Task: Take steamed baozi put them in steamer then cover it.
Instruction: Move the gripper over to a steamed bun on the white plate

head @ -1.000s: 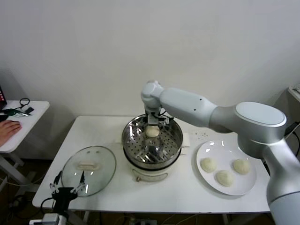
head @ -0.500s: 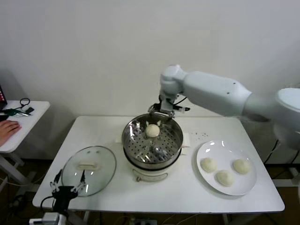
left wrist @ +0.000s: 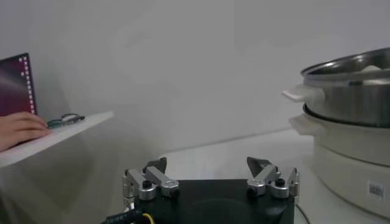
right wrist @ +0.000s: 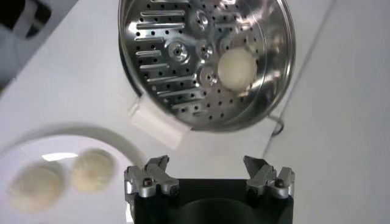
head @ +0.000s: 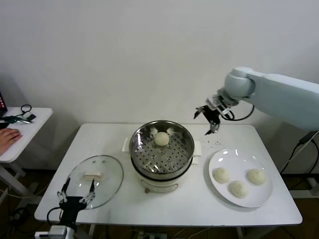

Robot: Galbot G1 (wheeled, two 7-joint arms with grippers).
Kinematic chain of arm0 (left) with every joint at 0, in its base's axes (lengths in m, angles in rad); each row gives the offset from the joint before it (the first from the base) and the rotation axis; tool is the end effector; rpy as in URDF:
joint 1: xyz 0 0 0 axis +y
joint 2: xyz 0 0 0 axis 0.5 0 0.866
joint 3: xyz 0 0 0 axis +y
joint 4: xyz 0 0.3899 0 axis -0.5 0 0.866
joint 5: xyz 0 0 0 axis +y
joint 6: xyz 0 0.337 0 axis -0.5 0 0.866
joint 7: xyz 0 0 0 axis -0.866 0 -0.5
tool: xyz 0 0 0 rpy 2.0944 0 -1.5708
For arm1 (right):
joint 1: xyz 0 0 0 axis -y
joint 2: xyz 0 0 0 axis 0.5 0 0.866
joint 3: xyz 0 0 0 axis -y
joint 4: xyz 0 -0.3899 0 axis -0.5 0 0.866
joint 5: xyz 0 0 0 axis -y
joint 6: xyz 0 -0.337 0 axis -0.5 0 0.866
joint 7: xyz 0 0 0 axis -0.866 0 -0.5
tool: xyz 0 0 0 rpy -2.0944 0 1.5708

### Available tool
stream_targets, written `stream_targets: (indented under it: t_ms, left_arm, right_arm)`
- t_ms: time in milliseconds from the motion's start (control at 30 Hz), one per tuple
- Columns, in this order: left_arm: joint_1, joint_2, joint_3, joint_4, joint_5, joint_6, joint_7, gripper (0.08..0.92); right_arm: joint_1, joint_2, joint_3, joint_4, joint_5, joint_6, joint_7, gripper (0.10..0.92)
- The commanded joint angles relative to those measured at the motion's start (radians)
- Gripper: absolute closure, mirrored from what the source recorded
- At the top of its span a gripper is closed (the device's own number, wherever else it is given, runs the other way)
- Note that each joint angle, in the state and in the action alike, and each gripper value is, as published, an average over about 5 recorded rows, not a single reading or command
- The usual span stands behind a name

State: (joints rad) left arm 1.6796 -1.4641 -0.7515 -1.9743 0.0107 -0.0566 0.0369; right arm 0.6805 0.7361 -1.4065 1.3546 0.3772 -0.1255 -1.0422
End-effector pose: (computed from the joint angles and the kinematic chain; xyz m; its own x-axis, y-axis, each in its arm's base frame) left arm 0.0965 0.0971 -0.3790 -0.9815 -0.1177 0.1508 -0.0824 0.9716 0.2221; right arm 0.5501 -0.1356 -0.0301 -0.2143 -0.2553 0.9428 -0.9289 -0.2453 -0.2776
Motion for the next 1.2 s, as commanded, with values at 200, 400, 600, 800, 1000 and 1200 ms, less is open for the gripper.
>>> stream_targets:
  t_ms: [200, 400, 600, 800, 1000, 1200]
  left_arm:
    - [0.008, -0.004, -0.011, -0.014, -0.008, 0.007, -0.013, 0.177]
    - [0.012, -0.004, -0.020, -0.005, -0.010, 0.006, -0.013, 0.177]
    - [0.016, -0.005, -0.025, 0.004, -0.011, 0.007, -0.013, 0.177]
    - [0.019, -0.007, -0.029, 0.008, -0.013, 0.006, -0.013, 0.177]
    - [0.018, -0.007, -0.031, 0.014, -0.015, 0.004, -0.013, 0.177]
    - [0.018, -0.007, -0.030, 0.018, -0.013, 0.002, -0.013, 0.177]
  right_arm:
    - [-0.299, -0.171, 0.092, -0.024, -0.031, -0.150, -0.024, 0.203]
    - [-0.389, -0.124, 0.131, -0.091, -0.127, -0.125, -0.029, 0.203]
    - [-0.464, -0.068, 0.175, -0.142, -0.175, -0.117, -0.027, 0.203]
    - [-0.497, -0.024, 0.185, -0.168, -0.190, -0.110, -0.023, 0.203]
    - [-0.516, 0.015, 0.204, -0.196, -0.189, -0.108, -0.010, 0.203]
    - [-0.519, 0.042, 0.211, -0.227, -0.193, -0.102, -0.010, 0.203]
